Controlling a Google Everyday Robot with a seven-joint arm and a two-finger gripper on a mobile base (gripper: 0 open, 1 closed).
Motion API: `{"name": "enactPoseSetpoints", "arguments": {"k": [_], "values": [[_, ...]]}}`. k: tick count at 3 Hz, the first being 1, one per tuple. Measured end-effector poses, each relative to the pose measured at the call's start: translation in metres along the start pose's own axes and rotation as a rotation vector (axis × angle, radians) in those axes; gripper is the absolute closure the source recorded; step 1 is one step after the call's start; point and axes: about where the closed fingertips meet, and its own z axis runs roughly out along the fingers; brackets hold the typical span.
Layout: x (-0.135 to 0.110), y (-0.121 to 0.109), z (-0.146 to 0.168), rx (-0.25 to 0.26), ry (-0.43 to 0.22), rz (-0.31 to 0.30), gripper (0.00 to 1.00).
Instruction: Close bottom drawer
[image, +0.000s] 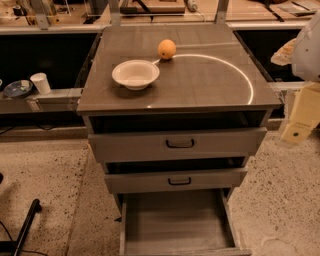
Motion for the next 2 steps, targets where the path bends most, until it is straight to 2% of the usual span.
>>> {"name": "enactPoseSetpoints", "arguments": {"k": [1,2], "values": [[0.000,0.000,0.000,0.000,-0.001,0.000,0.00],[0.012,0.003,0.014,-0.015,-0.061,0.031,0.00]]}}
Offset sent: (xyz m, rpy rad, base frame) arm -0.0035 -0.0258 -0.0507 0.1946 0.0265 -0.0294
